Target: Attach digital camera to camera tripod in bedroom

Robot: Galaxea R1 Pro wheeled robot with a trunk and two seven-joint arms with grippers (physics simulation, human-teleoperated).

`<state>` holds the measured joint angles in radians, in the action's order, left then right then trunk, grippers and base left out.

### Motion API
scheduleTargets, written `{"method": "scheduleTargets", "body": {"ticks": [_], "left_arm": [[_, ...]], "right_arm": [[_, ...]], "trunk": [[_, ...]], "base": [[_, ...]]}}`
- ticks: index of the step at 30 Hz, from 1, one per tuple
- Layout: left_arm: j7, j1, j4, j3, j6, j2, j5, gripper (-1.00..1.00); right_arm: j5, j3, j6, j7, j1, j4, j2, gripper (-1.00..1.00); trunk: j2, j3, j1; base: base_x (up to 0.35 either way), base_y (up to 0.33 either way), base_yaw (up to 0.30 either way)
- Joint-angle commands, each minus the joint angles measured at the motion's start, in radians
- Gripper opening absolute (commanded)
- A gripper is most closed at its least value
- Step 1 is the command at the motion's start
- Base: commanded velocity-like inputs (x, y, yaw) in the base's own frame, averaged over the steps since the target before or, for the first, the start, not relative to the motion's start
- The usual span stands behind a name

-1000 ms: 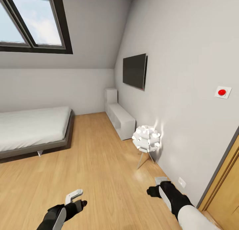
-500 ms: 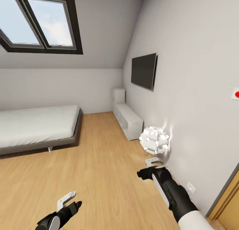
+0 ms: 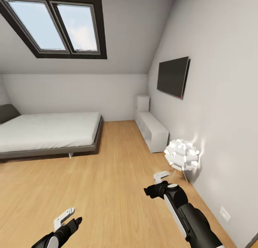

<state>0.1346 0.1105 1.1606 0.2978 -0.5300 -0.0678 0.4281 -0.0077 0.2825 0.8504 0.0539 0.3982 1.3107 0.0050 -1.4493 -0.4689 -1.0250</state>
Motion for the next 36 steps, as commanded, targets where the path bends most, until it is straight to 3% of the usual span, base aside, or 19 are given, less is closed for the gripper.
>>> {"method": "scheduleTargets", "body": {"ticks": [1,16,36], "left_arm": [[0.007,0.0,0.002,0.003,-0.002,-0.001,0.011,1.0],[0.007,-0.005,0.001,0.009,0.009,0.003,0.009,1.0],[0.008,-0.011,-0.001,0.011,0.01,0.008,0.009,1.0]], "right_arm": [[0.0,0.0,0.007,0.003,-0.001,0.004,0.0,1.0],[0.0,0.001,0.017,0.003,-0.005,0.015,0.0,1.0],[0.0,0.001,0.017,0.003,-0.006,0.016,0.001,1.0]], "trunk": [[-0.001,-0.001,0.0],[-0.001,-0.001,0.0],[-0.001,-0.001,0.0]], "base": [[0.0,0.0,0.278],[0.131,-0.107,0.279],[0.297,-0.086,0.279]]}}
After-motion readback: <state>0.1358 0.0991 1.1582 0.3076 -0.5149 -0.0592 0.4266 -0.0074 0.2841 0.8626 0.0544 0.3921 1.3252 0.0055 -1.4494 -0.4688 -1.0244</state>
